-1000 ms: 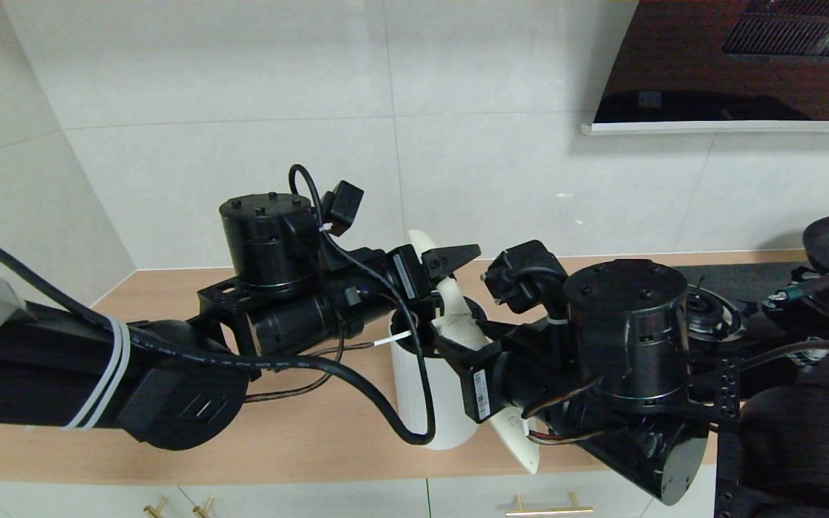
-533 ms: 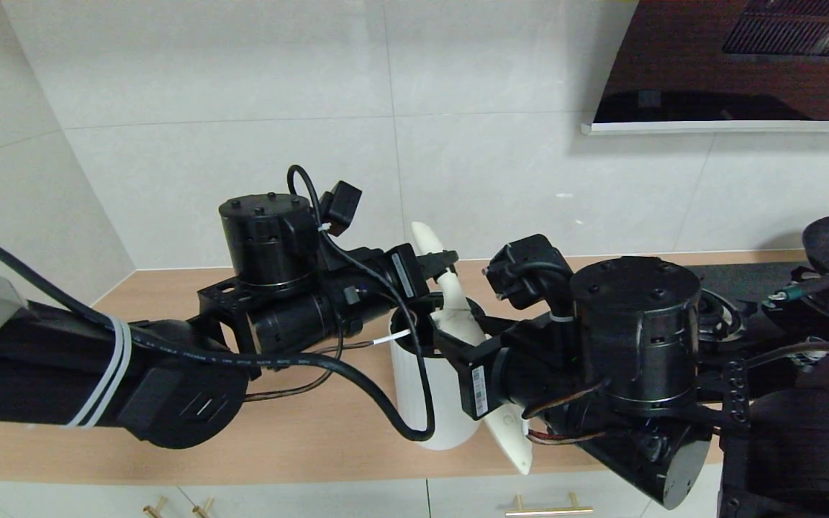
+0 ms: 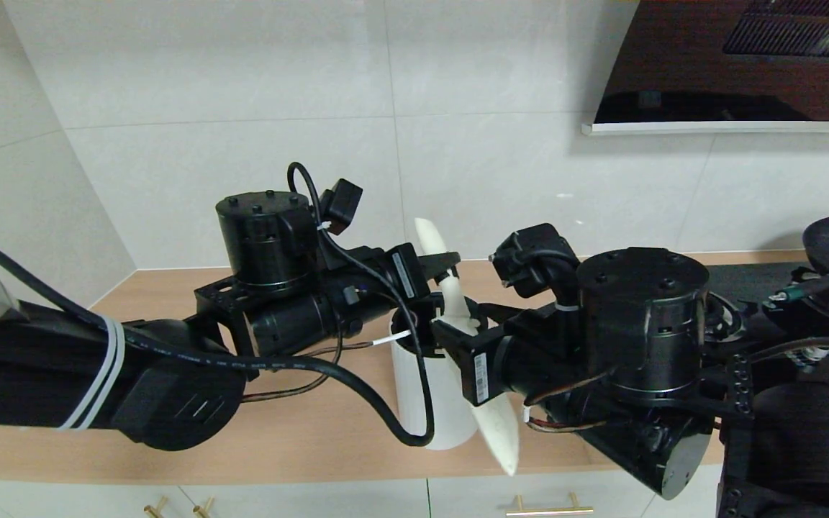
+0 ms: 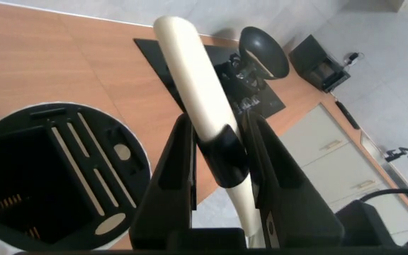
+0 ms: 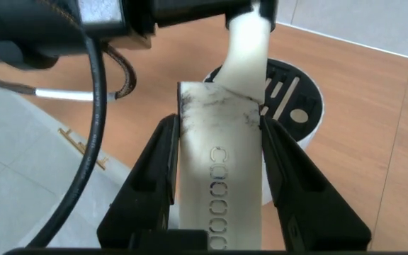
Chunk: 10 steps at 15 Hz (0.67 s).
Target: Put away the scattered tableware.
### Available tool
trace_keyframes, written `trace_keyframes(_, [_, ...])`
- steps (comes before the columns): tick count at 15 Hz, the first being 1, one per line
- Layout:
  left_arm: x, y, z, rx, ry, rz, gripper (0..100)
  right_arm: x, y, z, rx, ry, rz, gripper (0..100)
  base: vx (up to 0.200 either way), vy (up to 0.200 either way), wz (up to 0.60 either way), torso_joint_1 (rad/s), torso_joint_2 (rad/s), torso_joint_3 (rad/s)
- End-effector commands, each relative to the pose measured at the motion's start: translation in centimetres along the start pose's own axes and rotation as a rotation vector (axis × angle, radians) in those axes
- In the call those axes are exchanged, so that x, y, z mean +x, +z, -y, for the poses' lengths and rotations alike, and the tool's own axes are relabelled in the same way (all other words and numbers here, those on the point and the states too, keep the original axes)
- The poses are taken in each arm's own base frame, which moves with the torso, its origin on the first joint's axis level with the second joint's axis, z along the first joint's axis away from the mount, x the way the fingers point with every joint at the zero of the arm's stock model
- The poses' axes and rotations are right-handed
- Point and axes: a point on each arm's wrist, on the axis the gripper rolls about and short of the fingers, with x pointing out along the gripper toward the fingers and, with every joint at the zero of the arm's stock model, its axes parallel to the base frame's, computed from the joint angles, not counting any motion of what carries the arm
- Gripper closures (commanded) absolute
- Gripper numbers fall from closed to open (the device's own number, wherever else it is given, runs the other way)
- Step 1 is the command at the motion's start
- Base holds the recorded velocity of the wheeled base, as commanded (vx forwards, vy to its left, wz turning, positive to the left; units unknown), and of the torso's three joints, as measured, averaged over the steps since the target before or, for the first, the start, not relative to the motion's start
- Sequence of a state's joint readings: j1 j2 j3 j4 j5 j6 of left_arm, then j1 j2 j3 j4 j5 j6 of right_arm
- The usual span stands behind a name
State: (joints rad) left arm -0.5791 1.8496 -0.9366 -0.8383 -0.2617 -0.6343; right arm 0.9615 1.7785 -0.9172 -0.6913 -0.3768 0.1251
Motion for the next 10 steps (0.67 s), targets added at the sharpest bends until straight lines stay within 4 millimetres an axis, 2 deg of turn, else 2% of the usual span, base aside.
trace_keyframes(1, [-0.2, 0.3, 0.2, 0.001, -0.005, 0.012, 100, 0.0, -0.1, 0.0, 0.000, 0.004, -0.006, 0, 0.000, 0.000, 0.00, 0.000, 0.00, 0.000])
trace_keyframes(6, [-1.3, 1.6, 1.1, 0.015, -0.022, 0.059, 100, -0.6, 0.5, 0.1, 0.013, 0.005, 0.032, 0, 0.000, 0.000, 0.00, 0.000, 0.00, 0.000])
trace_keyframes(10, [-3.9, 4.6, 1.7, 0.053, -0.017, 0.170, 100, -3.1, 2.9, 2.1, 0.035, -0.020, 0.107, 0, 0.000, 0.000, 0.00, 0.000, 0.00, 0.000])
